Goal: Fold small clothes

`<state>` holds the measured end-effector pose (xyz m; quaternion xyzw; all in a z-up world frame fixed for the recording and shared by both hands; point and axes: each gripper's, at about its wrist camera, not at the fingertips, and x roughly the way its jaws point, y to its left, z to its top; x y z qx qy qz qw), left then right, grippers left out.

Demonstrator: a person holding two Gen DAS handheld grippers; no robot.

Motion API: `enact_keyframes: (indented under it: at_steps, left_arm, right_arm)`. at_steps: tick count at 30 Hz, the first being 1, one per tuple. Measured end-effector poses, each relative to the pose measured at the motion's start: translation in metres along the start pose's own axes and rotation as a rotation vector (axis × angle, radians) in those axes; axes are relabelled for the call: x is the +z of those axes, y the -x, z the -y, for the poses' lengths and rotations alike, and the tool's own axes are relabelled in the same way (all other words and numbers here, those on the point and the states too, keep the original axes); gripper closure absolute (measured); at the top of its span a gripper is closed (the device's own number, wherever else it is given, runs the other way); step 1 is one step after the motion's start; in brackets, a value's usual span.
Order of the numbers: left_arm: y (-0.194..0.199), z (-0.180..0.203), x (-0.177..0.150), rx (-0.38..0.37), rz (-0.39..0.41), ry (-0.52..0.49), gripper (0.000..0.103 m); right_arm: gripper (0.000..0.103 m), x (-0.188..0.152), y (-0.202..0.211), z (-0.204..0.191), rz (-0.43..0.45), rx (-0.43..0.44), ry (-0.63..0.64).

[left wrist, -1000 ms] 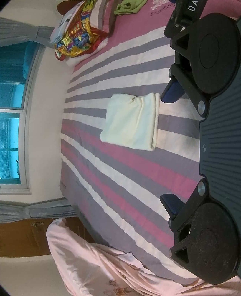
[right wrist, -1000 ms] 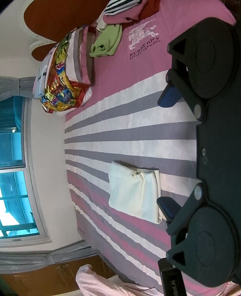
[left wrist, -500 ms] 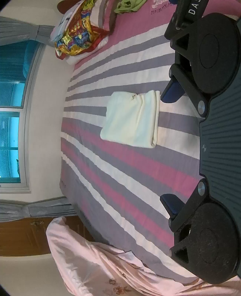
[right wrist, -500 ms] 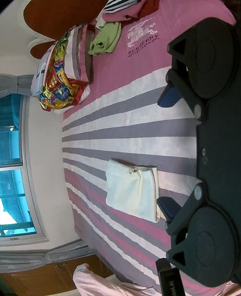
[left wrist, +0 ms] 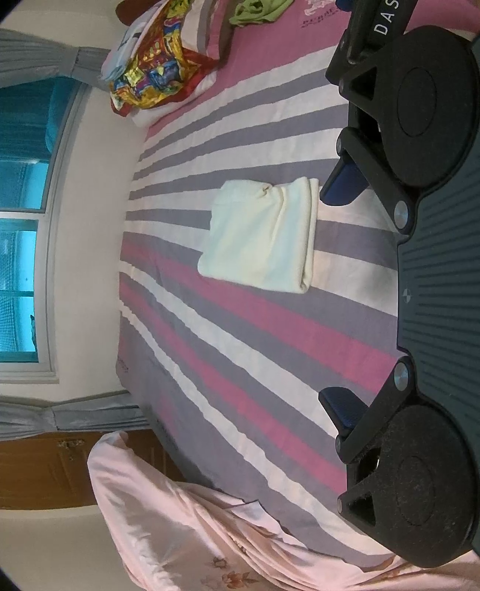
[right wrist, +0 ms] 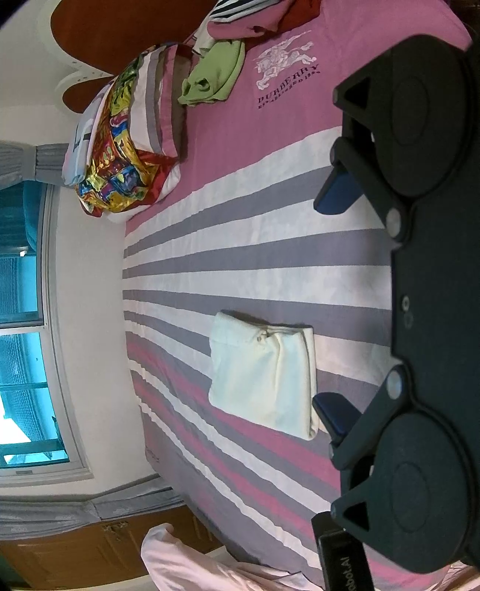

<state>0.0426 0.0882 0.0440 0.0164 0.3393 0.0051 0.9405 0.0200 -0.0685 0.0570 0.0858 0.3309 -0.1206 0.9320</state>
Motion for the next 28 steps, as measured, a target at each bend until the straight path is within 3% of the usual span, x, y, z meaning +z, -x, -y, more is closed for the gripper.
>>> enact_keyframes:
  at_steps: [16,28]
  left_arm:
    - [-0.007,0.000,0.001,-0.016,-0.016,-0.002,0.000]
    - [-0.022,-0.005,0.005,-0.082,-0.027,0.011,0.000]
  right_arm:
    - [0.000,0.001,-0.007,-0.010,-0.020,0.002,0.012]
    - [0.000,0.001,-0.018,-0.014,-0.039,0.003,0.018]
